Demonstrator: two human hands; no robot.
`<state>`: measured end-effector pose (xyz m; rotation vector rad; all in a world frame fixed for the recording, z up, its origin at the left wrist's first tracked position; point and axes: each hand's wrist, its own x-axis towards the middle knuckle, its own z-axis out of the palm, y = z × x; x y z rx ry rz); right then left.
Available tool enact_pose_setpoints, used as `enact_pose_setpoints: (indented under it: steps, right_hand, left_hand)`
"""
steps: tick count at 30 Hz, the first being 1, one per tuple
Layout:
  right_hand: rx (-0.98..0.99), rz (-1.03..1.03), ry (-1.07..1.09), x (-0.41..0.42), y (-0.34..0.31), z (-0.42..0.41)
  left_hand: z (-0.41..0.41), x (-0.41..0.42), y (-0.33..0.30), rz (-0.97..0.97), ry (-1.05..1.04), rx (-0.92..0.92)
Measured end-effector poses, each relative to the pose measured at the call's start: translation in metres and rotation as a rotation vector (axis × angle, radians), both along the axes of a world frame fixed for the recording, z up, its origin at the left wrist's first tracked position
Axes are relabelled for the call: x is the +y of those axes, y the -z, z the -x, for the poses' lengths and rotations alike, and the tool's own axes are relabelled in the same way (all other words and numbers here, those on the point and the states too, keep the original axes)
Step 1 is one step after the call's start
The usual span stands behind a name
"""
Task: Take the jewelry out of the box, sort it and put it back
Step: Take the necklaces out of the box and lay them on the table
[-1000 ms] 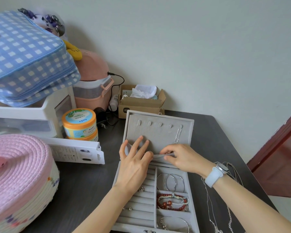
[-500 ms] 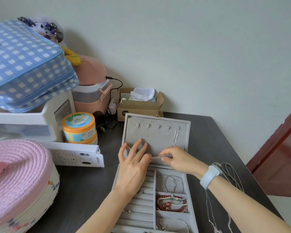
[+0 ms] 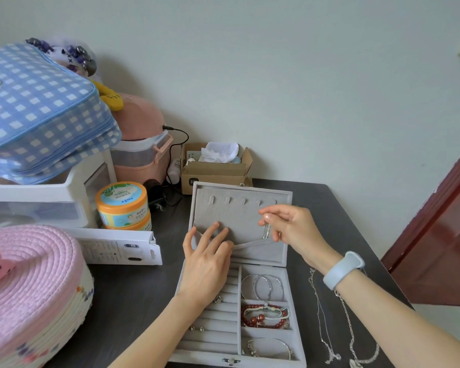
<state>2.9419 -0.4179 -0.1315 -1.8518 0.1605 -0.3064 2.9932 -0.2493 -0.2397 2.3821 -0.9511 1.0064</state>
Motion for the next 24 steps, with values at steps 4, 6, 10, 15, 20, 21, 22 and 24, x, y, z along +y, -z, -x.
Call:
enact_pose_setpoints:
  steps: [4,6,10,15,20,21,22,24]
  right_hand:
    - [-0.076,0.005,-0.022,0.000,-0.028,0.016]
    - [-0.106,0.007,-0.030,0.001,-0.041,0.024]
    - [-0.156,-0.018,-0.053,0.004,-0.064,0.045]
    - [-0.169,-0.018,-0.108,0.012,-0.079,0.082]
    - [-0.183,-0.065,-0.112,0.015,-0.082,0.129]
    - [-0.192,-0.067,-0.095,0.013,-0.081,0.138]
    - [-0.198,-0.060,-0.073,0.009,-0.080,0.147]
    - [-0.193,-0.067,-0.024,0.000,-0.073,0.162]
  left_hand:
    - [0.000,0.002,-0.010,-0.056,-0.005,0.086]
    - [0.003,0.001,-0.020,-0.087,-0.017,0.165]
    - [0.027,-0.005,-0.053,0.129,0.107,0.485]
    - [0.091,-0.017,-0.108,0.594,0.584,1.107]
    - [0.141,-0.027,-0.120,0.711,0.780,1.259]
    - [0.148,-0.028,-0.119,0.730,0.796,1.278]
    - [0.154,-0.029,-0.116,0.748,0.813,1.308]
    - [0.166,-0.032,-0.111,0.781,0.846,1.389]
